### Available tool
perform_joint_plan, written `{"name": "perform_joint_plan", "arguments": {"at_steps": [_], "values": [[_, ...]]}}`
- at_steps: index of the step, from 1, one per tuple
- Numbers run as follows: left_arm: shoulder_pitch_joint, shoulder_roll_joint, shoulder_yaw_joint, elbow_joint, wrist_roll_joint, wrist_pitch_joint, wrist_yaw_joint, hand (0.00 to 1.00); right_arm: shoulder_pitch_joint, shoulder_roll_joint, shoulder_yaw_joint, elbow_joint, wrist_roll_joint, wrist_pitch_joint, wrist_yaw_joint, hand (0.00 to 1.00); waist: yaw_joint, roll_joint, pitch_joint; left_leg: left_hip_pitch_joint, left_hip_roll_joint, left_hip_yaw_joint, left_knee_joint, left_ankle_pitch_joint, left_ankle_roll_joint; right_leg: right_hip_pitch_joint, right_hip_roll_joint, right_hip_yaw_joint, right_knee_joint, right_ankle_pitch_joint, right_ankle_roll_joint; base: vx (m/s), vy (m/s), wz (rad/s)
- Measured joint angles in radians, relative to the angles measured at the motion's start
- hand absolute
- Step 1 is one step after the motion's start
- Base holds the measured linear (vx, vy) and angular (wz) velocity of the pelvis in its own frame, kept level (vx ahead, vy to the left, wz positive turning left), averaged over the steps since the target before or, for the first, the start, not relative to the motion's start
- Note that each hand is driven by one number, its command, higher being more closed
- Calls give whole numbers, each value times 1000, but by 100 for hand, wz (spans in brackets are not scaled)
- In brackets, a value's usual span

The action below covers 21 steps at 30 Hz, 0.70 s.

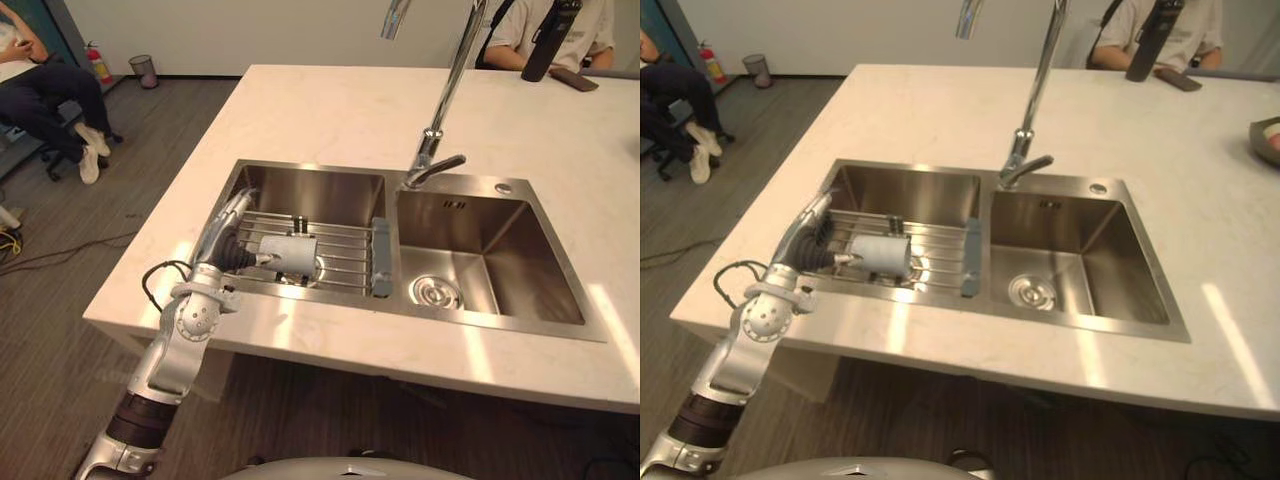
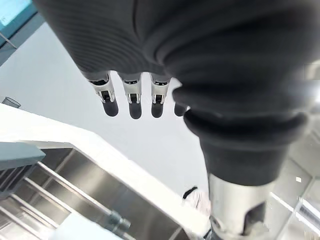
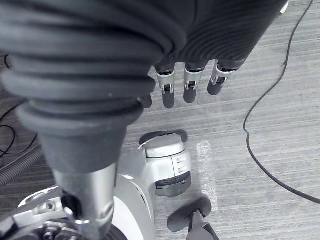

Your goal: Walk over to the sink, pick up the cup, carry it to the dishwasher, place the cup inside the dishwasher, then close the dishwasher door

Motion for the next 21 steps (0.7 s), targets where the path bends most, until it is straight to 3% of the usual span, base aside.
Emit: {"name": "perform_joint_plan", "arguments": {"at_steps": [3, 10, 14, 21], "values": [[-6, 13, -10, 0, 11, 8, -63, 0, -9, -1, 1, -6, 0, 1, -12, 0, -10, -1, 0, 0, -2, 3, -5, 2, 0, 4, 1, 5, -22, 14, 0, -77, 19, -9], [-51, 40, -45, 35, 29, 24, -119, 0, -14, -2, 1, -33, -20, 11, -42, 0, -18, -1, -1, -1, -7, 6, -6, 1, -2, 12, -1, 10, -51, 38, 8, -7, 3, -2], [-71, 59, -80, 43, 30, 38, -132, 0, -31, 19, 0, -33, -125, 22, -137, 0, -15, 0, -3, -1, -9, 6, -6, 1, 2, 22, -1, 10, -67, 51, 6, 24, 2, -1], [-95, 71, -119, 77, 30, 55, -131, 0, -78, 22, 0, -89, -281, 45, -376, 0, -19, 0, -3, 1, -10, 29, -4, -8, 1, 22, 0, 26, -78, 55, 7, 37, 7, -6]]}}
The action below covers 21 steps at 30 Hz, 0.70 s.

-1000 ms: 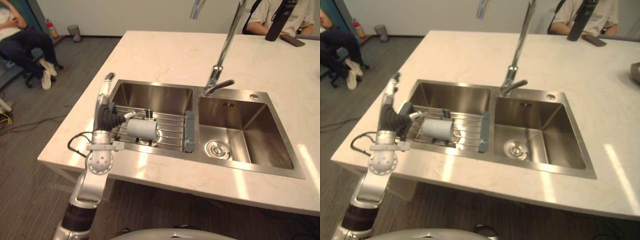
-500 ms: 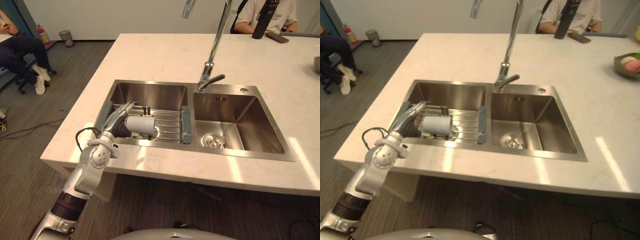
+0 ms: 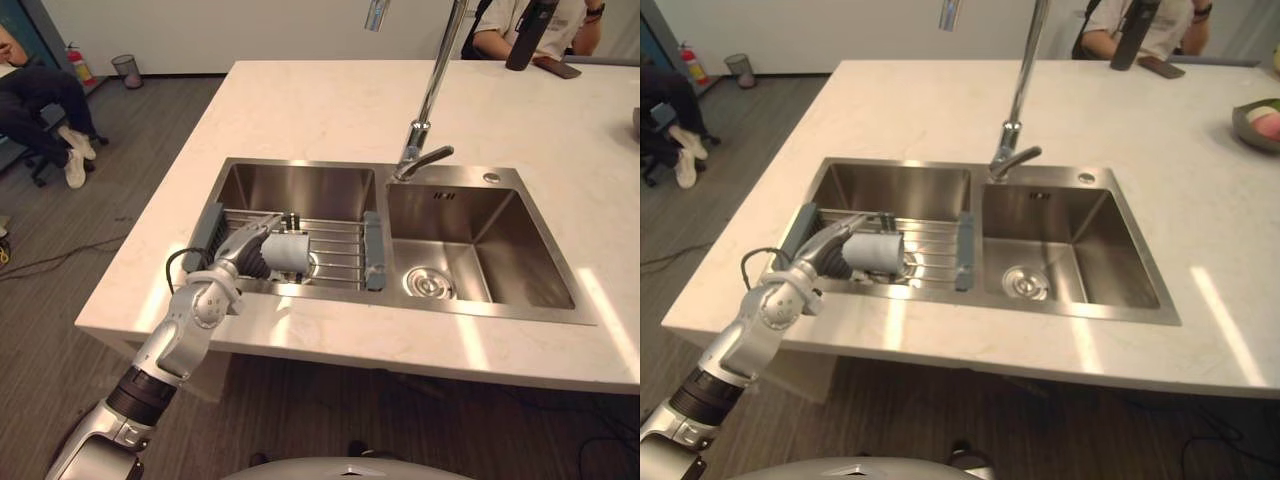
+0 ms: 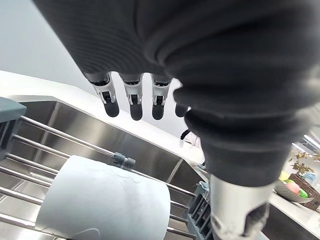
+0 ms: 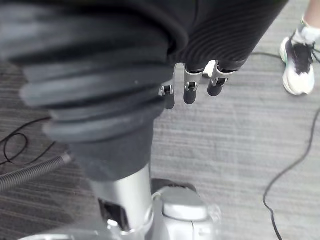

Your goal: Walk over to the sink, pick up the cup, carry it to the dishwasher, place the cup inside the dishwasher, then close the dishwasher door

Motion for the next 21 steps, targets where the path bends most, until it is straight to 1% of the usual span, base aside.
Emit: {"name": "perform_joint_plan", "arguments": {"at_steps": [3, 4, 7, 10, 13, 14, 15, 17, 19, 21], "values": [[-3, 19, -3, 9, 0, 4, 1, 0, -17, 1, 2, -32, -29, -2, -58, 0, -14, 0, 0, 1, -3, 4, 4, -2, 1, 1, 0, 5, -2, 1, -1, 26, 9, -7], [-6, 19, -3, 13, 0, 6, 1, 0, -18, 1, 4, -37, -40, -3, -68, 0, -15, 0, 0, 2, -3, 5, 4, -2, 1, 1, 0, 6, -2, 2, -1, -8, 7, -4], [-18, 20, -3, 34, 0, 9, -1, 0, -14, 1, 40, -90, -49, -5, -140, 0, -17, 1, 0, 2, -3, 15, 4, -2, 1, -1, 0, 12, -11, 10, -2, -28, 4, -6], [-18, 20, -3, 41, 0, 9, -2, 0, -14, 2, 49, -129, -52, -19, -177, 0, -18, 3, -1, 5, -3, 29, 3, -3, 2, -6, 0, 28, -11, 15, -1, -34, 5, -14], [-18, 20, -3, 59, 1, 11, -1, 0, -8, 1, 70, -147, -60, -44, -204, 0, -33, 5, -2, 12, -4, 32, -1, -4, 3, -5, -1, 33, -11, 16, -1, -36, 3, -9], [-18, 20, -3, 71, 2, 15, -1, 0, -5, 4, 71, -151, -59, -64, -218, 0, -39, 7, -2, 12, -4, 34, -1, -4, 3, -6, -2, 36, -12, 16, 0, -26, 1, -6], [-18, 20, -3, 78, 13, 26, 0, 0, -1, 5, 70, -151, -59, -87, -229, 0, -42, 9, -2, 12, -4, 37, -1, -5, 3, -8, -2, 40, -12, 16, 0, -21, 1, -8], [-18, 20, -3, 80, 20, 37, 3, 0, 12, 4, 69, -155, -57, -116, -236, 0, -43, 13, -4, 12, -3, 48, -1, -7, 3, -15, -1, 52, -12, 17, 2, -11, 3, -16], [-18, 20, -3, 85, 20, 53, 4, 0, 25, 4, 69, -178, -45, -137, -253, 0, -45, 19, -5, 10, -4, 55, -1, -8, 5, -20, -2, 59, -12, 20, 2, 5, 6, -13], [-20, 20, -2, 115, 20, 72, 9, 0, 27, 4, 69, -183, -39, -161, -258, 0, -62, 21, -6, 11, -6, 55, -1, -9, 6, -20, -4, 59, -11, 20, 3, 0, 0, 0]]}}
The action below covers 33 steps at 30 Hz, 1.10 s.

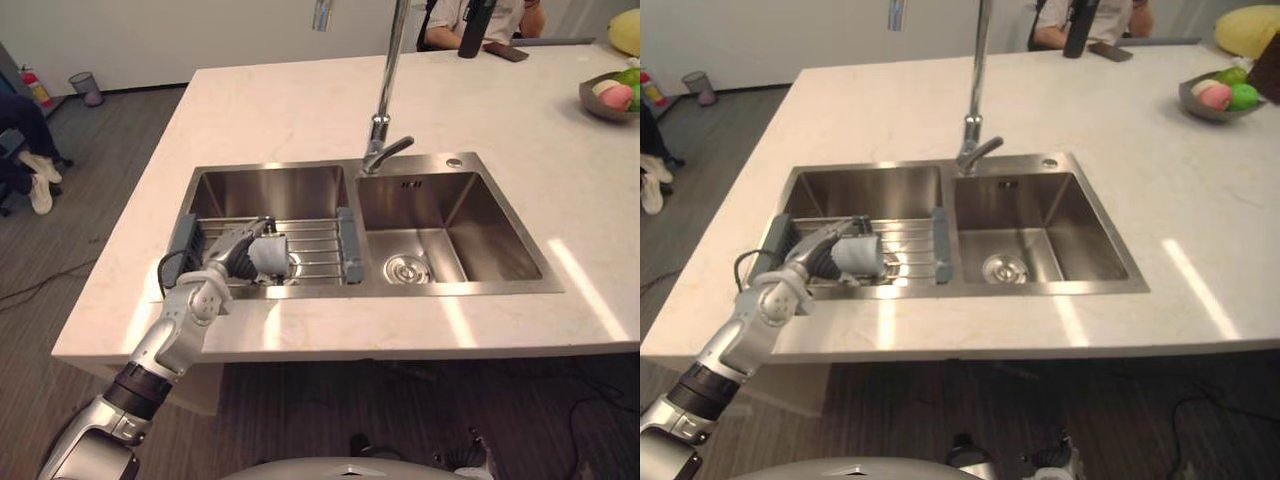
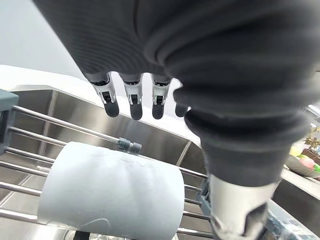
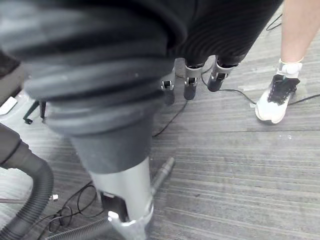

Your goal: Walk over to the sink, pick up the cup, carry it to the dishwasher, place the cup inside the dishwasher, then close the dishwasher door

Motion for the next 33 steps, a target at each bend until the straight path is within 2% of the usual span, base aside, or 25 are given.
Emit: {"name": "perform_joint_plan", "arguments": {"at_steps": [8, 15, 25, 29, 33], "values": [[0, -2, 5, 44, 11, 60, 56, 0, 9, 1, 1, 0, 9, -24, -4, 0, -16, 18, 3, 1, 0, 1, 5, -1, -1, 0, 0, 2, 0, 2, 1, 0, 0, 0], [0, -9, 12, 85, 40, 103, 61, 0, 34, 0, 2, -1, 9, -25, 14, 0, -35, 37, 4, 5, 2, 11, 5, -7, -4, -2, 2, 14, 0, 3, 1, -4, -3, -4], [-13, -9, 12, 171, 97, 114, 53, 0, 45, -1, 2, -3, 9, -27, 38, 0, -49, 36, 5, 4, 0, 26, 5, -10, -4, -11, 1, 27, 0, 6, 2, -1, 1, -5], [-37, -10, 11, 222, 97, 132, 52, 0, 45, -1, 2, -5, 9, -28, 48, 0, -50, 37, 5, 5, 0, 26, 5, -10, -4, -11, 1, 27, 0, 6, 2, 0, 0, 0], [-40, -10, 8, 251, 101, 134, 52, 0, 45, -1, 1, -5, 9, -44, 49, 0, -59, 38, 7, 5, 0, 27, 5, -10, -4, -11, 1, 28, 0, 6, 2, 0, 0, 0]]}}
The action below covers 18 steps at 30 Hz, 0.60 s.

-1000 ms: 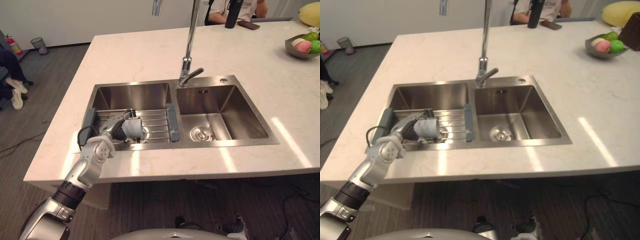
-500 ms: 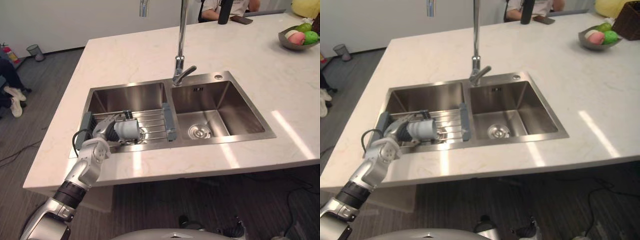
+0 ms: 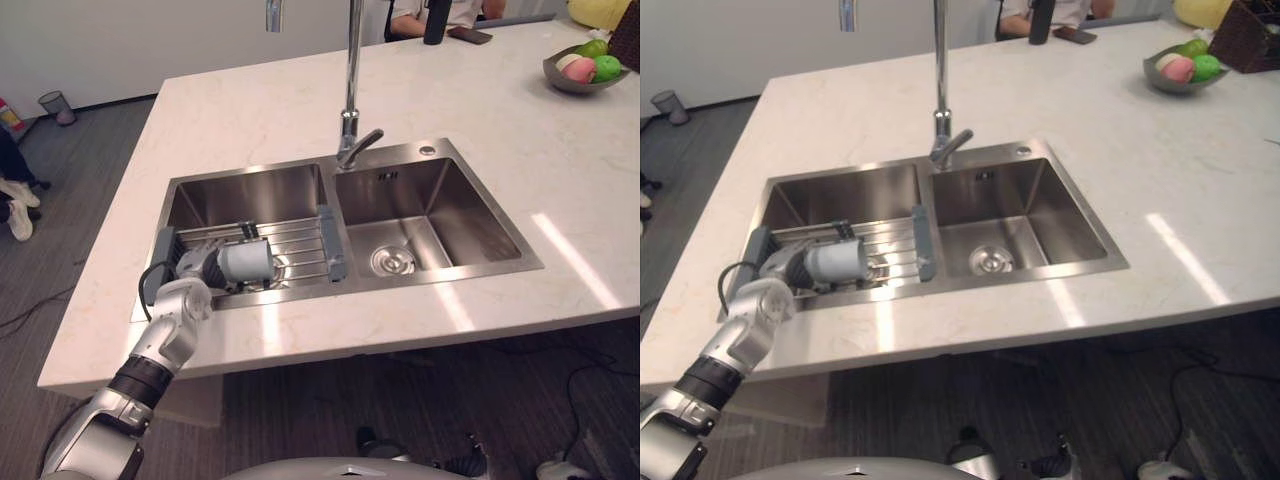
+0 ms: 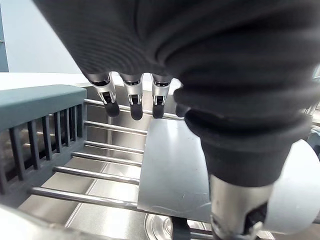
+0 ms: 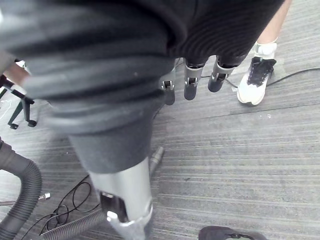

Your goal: Walk over to the sink, pick up the cup, carry it to the dishwasher, place the cup inside the dishwasher, then close the dishwasher door

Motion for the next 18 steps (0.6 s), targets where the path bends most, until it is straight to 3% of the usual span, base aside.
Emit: {"name": "perform_joint_plan", "arguments": {"at_steps": [18], "values": [[-27, -2, -42, 58, 35, -2, -3, 0, 2, 1, -2, 2, 0, -2, 7, 0, -14, 1, 2, 8, 0, 8, 0, -1, -1, 4, 1, 11, 0, 0, 0, 0, 0, -1]]}}
